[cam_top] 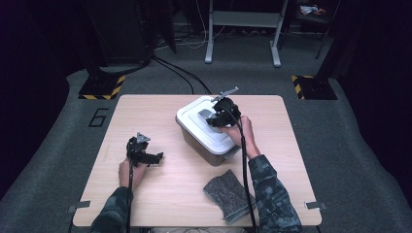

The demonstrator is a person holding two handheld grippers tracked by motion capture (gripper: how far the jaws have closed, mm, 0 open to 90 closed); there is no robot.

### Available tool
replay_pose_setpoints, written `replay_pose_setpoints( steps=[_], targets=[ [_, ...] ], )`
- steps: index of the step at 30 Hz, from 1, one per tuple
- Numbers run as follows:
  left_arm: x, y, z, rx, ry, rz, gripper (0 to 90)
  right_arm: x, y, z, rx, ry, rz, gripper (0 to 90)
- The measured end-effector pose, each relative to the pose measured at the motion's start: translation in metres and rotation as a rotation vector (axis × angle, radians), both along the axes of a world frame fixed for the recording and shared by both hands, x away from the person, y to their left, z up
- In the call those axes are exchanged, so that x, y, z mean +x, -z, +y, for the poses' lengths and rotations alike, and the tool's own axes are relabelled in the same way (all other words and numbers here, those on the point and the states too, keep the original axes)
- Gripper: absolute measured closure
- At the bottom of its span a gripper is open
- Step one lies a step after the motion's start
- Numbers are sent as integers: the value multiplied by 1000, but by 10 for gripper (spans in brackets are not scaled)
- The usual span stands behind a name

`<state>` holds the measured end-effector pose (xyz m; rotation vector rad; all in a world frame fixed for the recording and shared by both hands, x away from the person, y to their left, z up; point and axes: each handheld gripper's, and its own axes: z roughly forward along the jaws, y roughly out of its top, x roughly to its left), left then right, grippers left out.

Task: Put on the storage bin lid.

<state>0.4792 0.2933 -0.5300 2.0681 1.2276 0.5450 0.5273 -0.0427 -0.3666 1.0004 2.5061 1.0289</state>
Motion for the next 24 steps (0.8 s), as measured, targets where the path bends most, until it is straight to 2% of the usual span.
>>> replay_pose_setpoints(
  steps=[11,16,20,22,23,24],
  targets=[
    [0,0,0,-1,-1,0,4,2,8,9,-9,5,12,667],
    [0,0,0,0,0,0,4,1,10,8,-17,-17,-20,664],
    [0,0,0,-1,-1,-1,4,-1,11,8,-6,-3,-16,660],
    [0,0,0,-1,-1,0,4,0,11,7,-10,0,-26,601],
    [0,0,0,0,0,0,4,0,10,5,-3,12,-34,511],
    [0,0,0,0,0,0,4,-1,9,4,-3,18,-33,466]
  ],
)
